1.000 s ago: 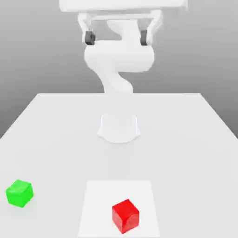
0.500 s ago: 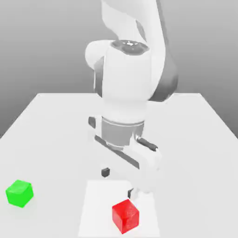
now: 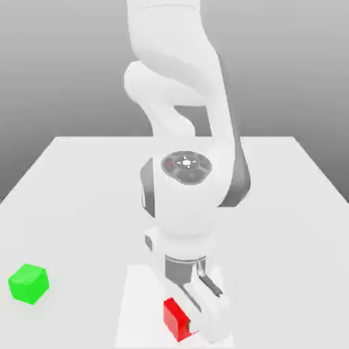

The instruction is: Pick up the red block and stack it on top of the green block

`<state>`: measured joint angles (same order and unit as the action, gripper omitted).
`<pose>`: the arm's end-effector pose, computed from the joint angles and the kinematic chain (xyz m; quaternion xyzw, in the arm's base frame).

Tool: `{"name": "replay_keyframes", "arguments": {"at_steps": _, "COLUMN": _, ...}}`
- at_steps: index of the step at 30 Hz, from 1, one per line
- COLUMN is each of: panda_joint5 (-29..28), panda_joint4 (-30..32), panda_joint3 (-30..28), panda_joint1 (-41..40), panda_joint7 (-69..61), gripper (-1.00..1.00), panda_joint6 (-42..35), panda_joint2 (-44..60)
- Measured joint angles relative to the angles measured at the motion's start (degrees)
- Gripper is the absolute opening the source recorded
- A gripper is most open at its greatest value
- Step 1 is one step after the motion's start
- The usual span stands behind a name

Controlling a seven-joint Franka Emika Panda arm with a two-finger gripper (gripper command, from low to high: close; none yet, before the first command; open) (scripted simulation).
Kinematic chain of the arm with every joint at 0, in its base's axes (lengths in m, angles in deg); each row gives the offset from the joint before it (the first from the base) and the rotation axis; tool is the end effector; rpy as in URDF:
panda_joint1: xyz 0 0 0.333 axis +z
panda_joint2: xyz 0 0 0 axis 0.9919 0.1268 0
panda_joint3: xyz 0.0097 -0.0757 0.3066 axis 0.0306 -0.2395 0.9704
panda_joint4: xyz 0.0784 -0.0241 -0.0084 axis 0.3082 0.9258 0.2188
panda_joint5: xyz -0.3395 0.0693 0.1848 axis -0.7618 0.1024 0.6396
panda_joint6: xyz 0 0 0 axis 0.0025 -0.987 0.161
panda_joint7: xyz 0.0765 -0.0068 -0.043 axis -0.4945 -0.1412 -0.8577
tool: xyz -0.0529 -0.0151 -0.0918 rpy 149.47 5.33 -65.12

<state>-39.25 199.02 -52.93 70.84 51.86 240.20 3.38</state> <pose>0.4618 0.0162 0.1686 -0.6188 0.7856 -0.0007 0.0025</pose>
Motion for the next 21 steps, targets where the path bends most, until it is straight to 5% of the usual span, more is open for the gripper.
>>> {"name": "replay_keyframes", "arguments": {"at_steps": 3, "panda_joint5": 3.8, "panda_joint4": 1.0, "panda_joint3": 1.8, "panda_joint1": -1.3, "panda_joint7": -2.9, "gripper": -1.00, "panda_joint6": -4.7, "panda_joint2": -5.8}}
{"name": "replay_keyframes", "arguments": {"at_steps": 12, "panda_joint5": 9.3, "panda_joint4": 1.4, "panda_joint3": -10.0, "panda_joint1": -17.5, "panda_joint7": -15.2, "gripper": -1.00, "panda_joint6": -9.7, "panda_joint2": -11.5}}
{"name": "replay_keyframes", "arguments": {"at_steps": 17, "panda_joint5": 11.7, "panda_joint4": -0.3, "panda_joint3": -13.8, "panda_joint1": -24.0, "panda_joint7": -20.1, "gripper": -1.00, "panda_joint6": -3.9, "panda_joint2": -4.1}}
{"name": "replay_keyframes", "arguments": {"at_steps": 18, "panda_joint5": 11.8, "panda_joint4": -0.4, "panda_joint3": -13.8, "panda_joint1": -24.2, "panda_joint7": -20.2, "gripper": 1.00, "panda_joint6": -2.7, "panda_joint2": -2.8}}
{"name": "replay_keyframes", "arguments": {"at_steps": 21, "panda_joint5": 11.8, "panda_joint4": -0.4, "panda_joint3": -13.8, "panda_joint1": -24.2, "panda_joint7": -20.2, "gripper": 1.00, "panda_joint6": -2.7, "panda_joint2": -2.8}}
